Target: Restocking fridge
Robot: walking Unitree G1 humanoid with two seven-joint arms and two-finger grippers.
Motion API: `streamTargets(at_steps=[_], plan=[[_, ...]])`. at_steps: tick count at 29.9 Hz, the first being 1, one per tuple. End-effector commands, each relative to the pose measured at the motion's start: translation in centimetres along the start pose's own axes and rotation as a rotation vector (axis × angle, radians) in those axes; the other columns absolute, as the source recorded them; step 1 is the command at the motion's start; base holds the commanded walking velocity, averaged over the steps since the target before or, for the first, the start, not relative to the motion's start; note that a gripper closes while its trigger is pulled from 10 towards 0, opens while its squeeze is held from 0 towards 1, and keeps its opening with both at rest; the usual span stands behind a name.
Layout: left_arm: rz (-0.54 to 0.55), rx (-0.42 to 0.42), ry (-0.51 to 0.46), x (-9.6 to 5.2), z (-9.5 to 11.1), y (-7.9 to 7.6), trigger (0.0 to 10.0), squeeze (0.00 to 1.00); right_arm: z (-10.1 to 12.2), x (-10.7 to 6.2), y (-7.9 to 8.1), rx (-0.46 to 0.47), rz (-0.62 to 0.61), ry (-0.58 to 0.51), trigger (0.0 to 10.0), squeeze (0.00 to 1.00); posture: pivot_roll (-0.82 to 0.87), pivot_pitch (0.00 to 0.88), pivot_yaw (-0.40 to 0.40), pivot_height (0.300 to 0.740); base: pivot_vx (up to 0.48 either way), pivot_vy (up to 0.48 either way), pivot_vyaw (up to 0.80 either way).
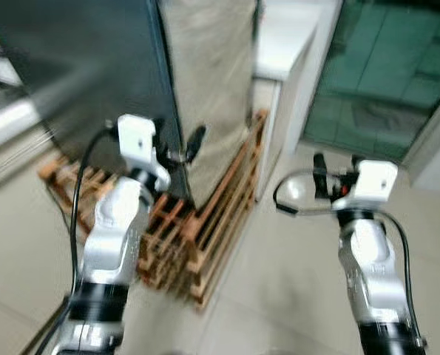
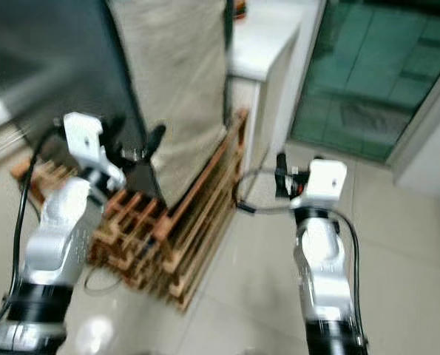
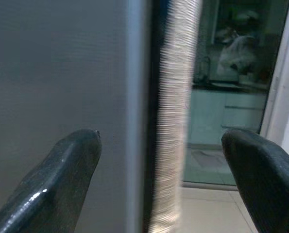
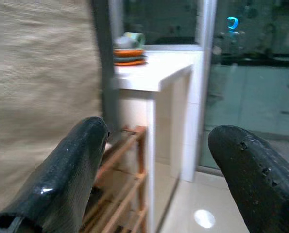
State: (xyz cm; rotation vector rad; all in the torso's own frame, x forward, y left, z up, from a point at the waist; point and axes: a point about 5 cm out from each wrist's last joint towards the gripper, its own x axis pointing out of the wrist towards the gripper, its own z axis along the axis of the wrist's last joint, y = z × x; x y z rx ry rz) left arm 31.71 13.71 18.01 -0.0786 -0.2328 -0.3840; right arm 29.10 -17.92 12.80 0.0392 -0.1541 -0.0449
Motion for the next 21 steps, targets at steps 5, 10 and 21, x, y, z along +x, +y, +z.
streamTargets(at_steps=[5, 10, 21], plan=[[-0.091, -0.027, 0.020, -0.8, -0.2, -0.7, 10.0, 0.00, 0.1, -0.3, -0.5, -0.006, -0.020, -0.007, 10.0, 0.00, -0.09, 0.000, 0.028, 0.740, 0.000, 0.000, 0.00], [-0.097, -0.035, 0.029, -0.9, -0.4, -1.2, 10.0, 0.00, 0.3, -0.3, -0.7, -0.008, -0.034, -0.014, 10.0, 0.00, -0.09, 0.000, 0.021, 0.740, 0.000, 0.000, 0.00], [0.022, -0.069, 0.026, -0.1, -0.5, -0.1, 10.0, 0.00, 0.5, 0.1, -1.0, -0.016, -0.049, -0.008, 10.0, 0.00, -0.10, 0.000, 0.016, 0.740, 0.000, 0.000, -0.58]])
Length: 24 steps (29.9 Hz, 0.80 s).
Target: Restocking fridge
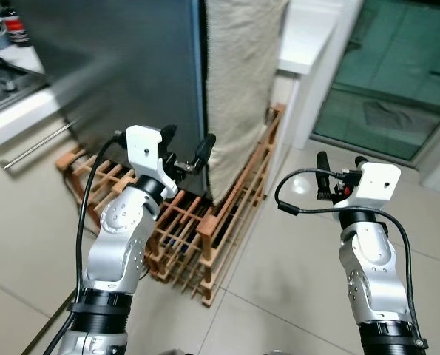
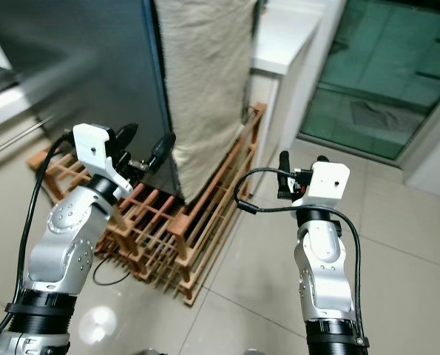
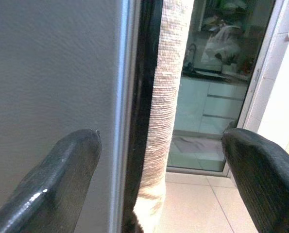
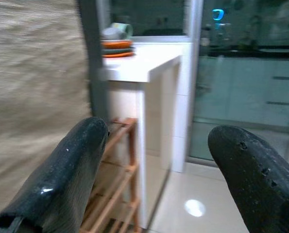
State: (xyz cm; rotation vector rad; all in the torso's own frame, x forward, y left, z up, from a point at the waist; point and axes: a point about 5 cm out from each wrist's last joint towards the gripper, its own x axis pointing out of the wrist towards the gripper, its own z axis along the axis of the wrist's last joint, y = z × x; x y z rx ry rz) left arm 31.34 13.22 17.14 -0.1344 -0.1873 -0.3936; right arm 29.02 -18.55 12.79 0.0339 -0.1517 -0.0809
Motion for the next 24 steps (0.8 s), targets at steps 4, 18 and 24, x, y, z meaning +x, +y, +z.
streamTargets(at_steps=[4, 18, 24], plan=[[0.077, -0.007, -0.031, 0.1, 0.7, 1.3, 10.0, 0.00, 0.4, 0.1, -0.3, -0.009, -0.002, -0.008, 10.0, 0.00, -0.10, 0.000, 0.016, 0.740, 0.000, 0.000, -0.78], [0.125, 0.007, -0.050, 0.1, 1.1, 1.7, 10.0, 0.00, 0.2, 0.2, 0.4, -0.001, 0.034, -0.004, 10.0, 0.00, -0.08, 0.000, 0.000, 0.740, 0.000, 0.000, -0.03], [0.068, -0.024, -0.064, 1.2, 1.5, 0.7, 10.0, 0.00, 0.3, 0.0, 0.3, -0.003, 0.038, -0.005, 10.0, 0.00, -0.10, 0.000, 0.004, 0.740, 0.000, 0.000, 0.00]])
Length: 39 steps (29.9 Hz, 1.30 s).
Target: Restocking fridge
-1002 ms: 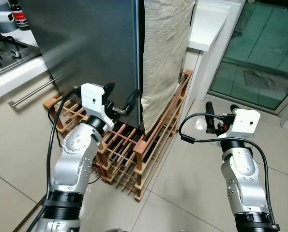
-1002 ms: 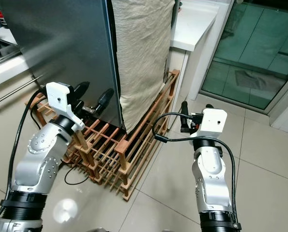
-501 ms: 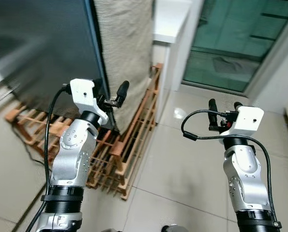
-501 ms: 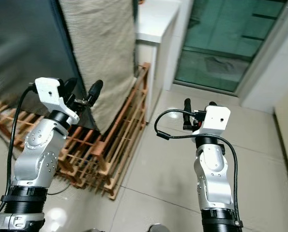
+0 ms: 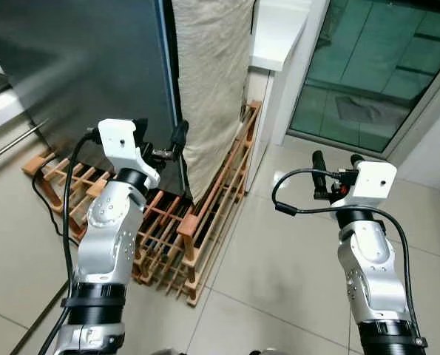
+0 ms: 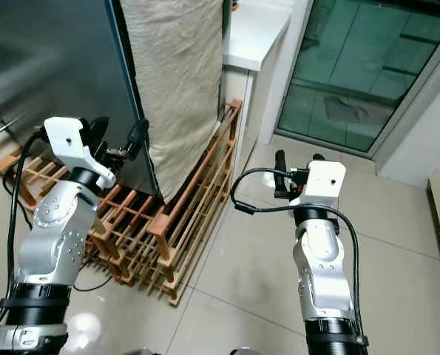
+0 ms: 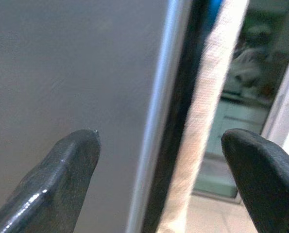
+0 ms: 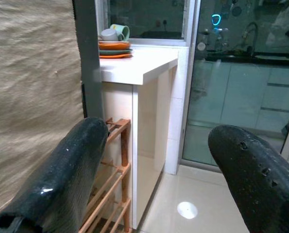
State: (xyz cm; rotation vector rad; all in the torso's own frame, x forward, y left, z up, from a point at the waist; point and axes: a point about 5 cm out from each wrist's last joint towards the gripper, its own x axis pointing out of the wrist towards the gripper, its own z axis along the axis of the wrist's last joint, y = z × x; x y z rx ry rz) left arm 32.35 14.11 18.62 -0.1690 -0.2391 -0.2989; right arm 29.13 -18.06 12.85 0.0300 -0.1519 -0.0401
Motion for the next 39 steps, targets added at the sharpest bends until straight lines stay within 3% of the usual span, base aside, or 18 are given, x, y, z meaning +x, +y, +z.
streamTargets(at_steps=[1, 10, 18, 21, 23, 32, 38, 39], plan=[[-0.044, -0.029, -0.003, 0.7, 0.2, -0.9, 10.0, 0.00, 0.3, -0.1, -0.2, -0.002, -0.001, -0.004, 10.0, 0.00, -0.10, 0.000, -0.004, 0.740, 0.000, 0.000, 0.00], [-0.124, -0.035, -0.002, 2.8, 0.9, -2.6, 10.0, 0.00, 0.2, -0.3, -0.5, 0.012, 0.035, 0.021, 10.0, 0.00, -0.11, 0.000, -0.010, 0.740, 0.000, 0.000, 0.00], [-0.158, -0.037, 0.018, 3.1, 0.5, -3.7, 10.0, 0.00, -0.2, -0.3, 1.2, 0.060, 0.191, 0.074, 10.0, 0.00, -0.11, 0.000, -0.005, 0.740, 0.000, 0.000, 0.00], [-0.178, -0.033, 0.027, 3.4, 0.3, -4.1, 10.0, 0.00, 0.1, -0.6, 2.6, 0.051, 0.385, 0.114, 10.0, 0.00, -0.11, 0.000, 0.003, 0.740, 0.000, 0.000, 0.00], [-0.178, -0.033, 0.029, 3.5, 0.2, -4.2, 10.0, 0.00, 0.1, -0.7, 2.8, 0.043, 0.430, 0.129, 10.0, 0.00, -0.11, 0.000, 0.004, 0.740, 0.000, 0.000, 0.00], [-0.186, -0.036, 0.031, 3.7, 0.1, -4.5, 10.0, 0.00, 0.3, -0.7, 3.4, 0.048, 0.508, 0.145, 10.0, 0.00, -0.11, 0.000, 0.005, 0.740, 0.000, 0.000, 0.00], [-0.219, 0.009, 0.121, 4.0, -1.1, -5.2, 10.0, 0.00, 0.5, -1.0, 4.8, 0.049, 0.604, 0.155, 10.0, 0.00, -0.11, 0.000, 0.010, 0.740, 0.000, 0.000, 0.00], [-0.214, 0.039, 0.180, 4.1, -2.0, -5.2, 10.0, 0.00, 0.5, -1.3, 4.9, 0.048, 0.621, 0.166, 10.0, 0.00, -0.11, 0.000, 0.011, 0.740, 0.000, 0.000, 0.00]])
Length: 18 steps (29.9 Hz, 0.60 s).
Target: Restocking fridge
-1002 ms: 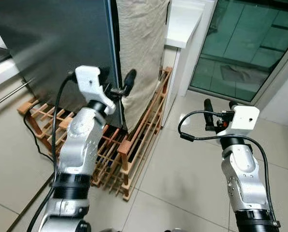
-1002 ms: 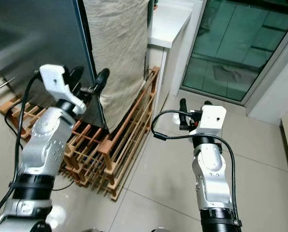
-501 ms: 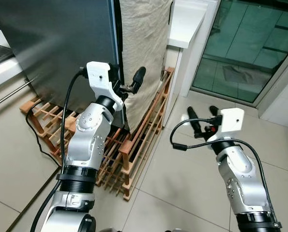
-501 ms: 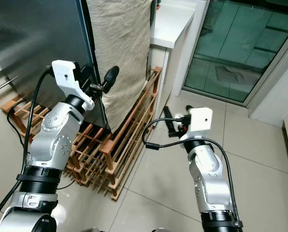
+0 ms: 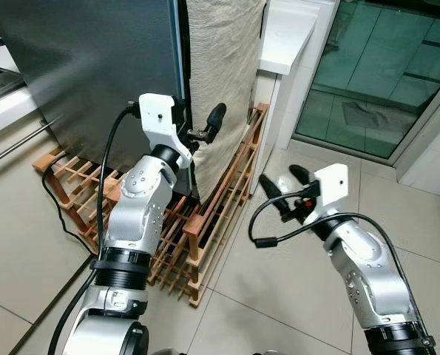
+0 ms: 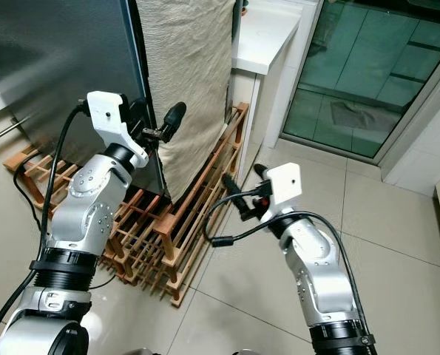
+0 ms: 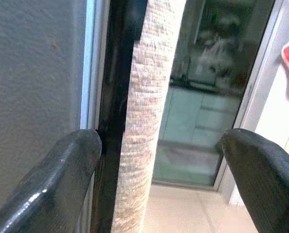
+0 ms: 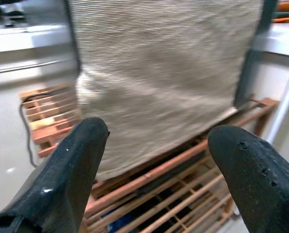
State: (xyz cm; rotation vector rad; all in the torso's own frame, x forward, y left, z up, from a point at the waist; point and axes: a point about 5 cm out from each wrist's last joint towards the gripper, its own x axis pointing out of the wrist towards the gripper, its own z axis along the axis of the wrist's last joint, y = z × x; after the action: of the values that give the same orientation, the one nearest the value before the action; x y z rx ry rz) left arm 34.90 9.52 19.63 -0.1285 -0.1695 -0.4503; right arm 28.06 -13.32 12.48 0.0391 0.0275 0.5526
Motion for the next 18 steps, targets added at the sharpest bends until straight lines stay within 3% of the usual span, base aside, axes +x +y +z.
streamTargets(at_steps=[1, 10, 18], plan=[[-0.058, 0.019, 0.116, 0.7, -1.8, -1.5, 10.0, 0.00, 0.7, 0.0, 0.3, -0.011, 0.031, -0.013, 10.0, 0.00, -0.11, 0.000, 0.011, 0.740, 0.000, 0.000, 0.00], [-0.060, -0.009, 0.176, 1.4, -2.9, -2.1, 10.0, 0.00, 0.9, 0.0, 0.5, -0.017, 0.018, -0.025, 10.0, 0.00, -0.12, 0.000, 0.016, 0.740, 0.000, 0.000, 0.00], [-0.090, -0.157, 0.166, 2.4, -2.8, -3.4, 10.0, 0.00, 1.0, 0.0, 1.0, -0.018, 0.036, -0.023, 10.0, 0.00, -0.13, 0.000, 0.013, 0.740, 0.000, 0.000, 0.00]])
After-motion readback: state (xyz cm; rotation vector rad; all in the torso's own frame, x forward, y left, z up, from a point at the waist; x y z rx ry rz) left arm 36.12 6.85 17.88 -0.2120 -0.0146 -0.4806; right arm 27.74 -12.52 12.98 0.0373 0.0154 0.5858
